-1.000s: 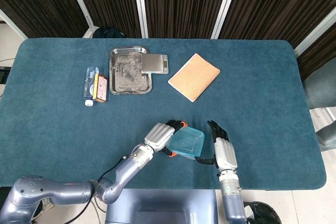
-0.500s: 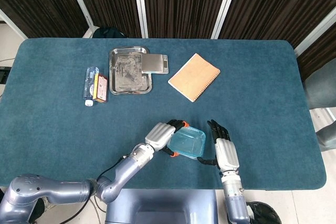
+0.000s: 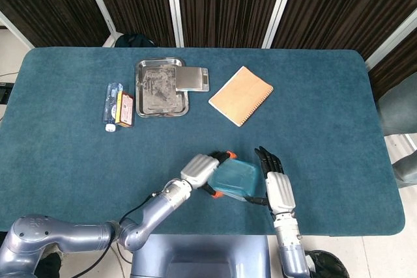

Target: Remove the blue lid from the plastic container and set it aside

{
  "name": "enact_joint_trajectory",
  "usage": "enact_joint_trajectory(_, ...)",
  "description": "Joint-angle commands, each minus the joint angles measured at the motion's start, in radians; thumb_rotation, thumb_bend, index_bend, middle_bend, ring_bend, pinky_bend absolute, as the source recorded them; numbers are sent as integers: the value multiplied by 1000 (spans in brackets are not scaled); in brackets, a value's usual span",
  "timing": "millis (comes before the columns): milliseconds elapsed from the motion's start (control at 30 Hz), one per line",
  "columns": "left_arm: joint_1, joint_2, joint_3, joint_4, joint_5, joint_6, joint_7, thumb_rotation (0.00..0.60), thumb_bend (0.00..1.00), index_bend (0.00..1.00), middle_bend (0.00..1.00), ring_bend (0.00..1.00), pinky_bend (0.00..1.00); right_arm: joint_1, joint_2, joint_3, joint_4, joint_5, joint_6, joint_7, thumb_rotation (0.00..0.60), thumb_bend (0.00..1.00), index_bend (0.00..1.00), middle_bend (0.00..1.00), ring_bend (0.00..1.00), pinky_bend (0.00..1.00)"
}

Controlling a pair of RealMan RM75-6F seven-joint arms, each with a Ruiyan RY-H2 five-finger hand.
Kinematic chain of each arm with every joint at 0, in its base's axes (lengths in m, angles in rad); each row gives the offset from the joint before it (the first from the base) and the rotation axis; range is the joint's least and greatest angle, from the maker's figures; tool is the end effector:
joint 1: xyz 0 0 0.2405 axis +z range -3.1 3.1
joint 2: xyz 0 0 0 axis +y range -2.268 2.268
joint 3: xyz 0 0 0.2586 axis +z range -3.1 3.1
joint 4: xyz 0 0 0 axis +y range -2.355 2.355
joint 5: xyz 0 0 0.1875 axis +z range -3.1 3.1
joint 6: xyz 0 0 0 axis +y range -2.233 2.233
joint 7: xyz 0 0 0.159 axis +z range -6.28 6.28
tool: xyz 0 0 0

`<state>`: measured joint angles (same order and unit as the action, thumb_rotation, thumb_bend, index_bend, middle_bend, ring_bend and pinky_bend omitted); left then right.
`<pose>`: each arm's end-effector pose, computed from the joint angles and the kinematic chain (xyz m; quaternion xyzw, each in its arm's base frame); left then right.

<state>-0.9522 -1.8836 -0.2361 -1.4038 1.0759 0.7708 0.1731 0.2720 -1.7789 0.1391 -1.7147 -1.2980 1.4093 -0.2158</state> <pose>-0.0207 0.3090 -0.1158 -0.7641 -0.4672 -0.4063 0.1811 -0.1675 -0.2333 -0.0050 0.4958 -0.5569 0.5179 0.4193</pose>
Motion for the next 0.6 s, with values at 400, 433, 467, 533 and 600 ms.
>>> enact_joint_trajectory(400, -6, 14, 1, -12, -9, 13, 15, 600, 44, 100, 197, 162, 408, -7, 10, 9, 0, 15, -15, 10, 600, 336, 404, 100, 0, 0)
enact_joint_trajectory(433, -7, 15, 1, -12, -8, 15, 16, 600, 44, 96, 193, 158, 400, -7, 11, 10, 1, 15, -16, 10, 600, 355, 423, 102, 0, 0)
enact_joint_trajectory(467, -6, 17, 1, -12, -9, 17, 17, 600, 44, 90, 186, 151, 390, -7, 11, 10, 1, 15, -16, 11, 600, 373, 439, 105, 0, 0)
enact_joint_trajectory(533, -6, 20, 0, -13, -8, 22, 19, 600, 44, 78, 172, 138, 371, -7, 13, 12, 1, 16, -18, 12, 600, 421, 481, 110, 0, 0)
enact_joint_trajectory(600, -5, 25, 1, -15, -9, 25, 22, 600, 43, 70, 159, 126, 355, -7, 14, 13, 1, 17, -20, 12, 600, 458, 502, 113, 0, 0)
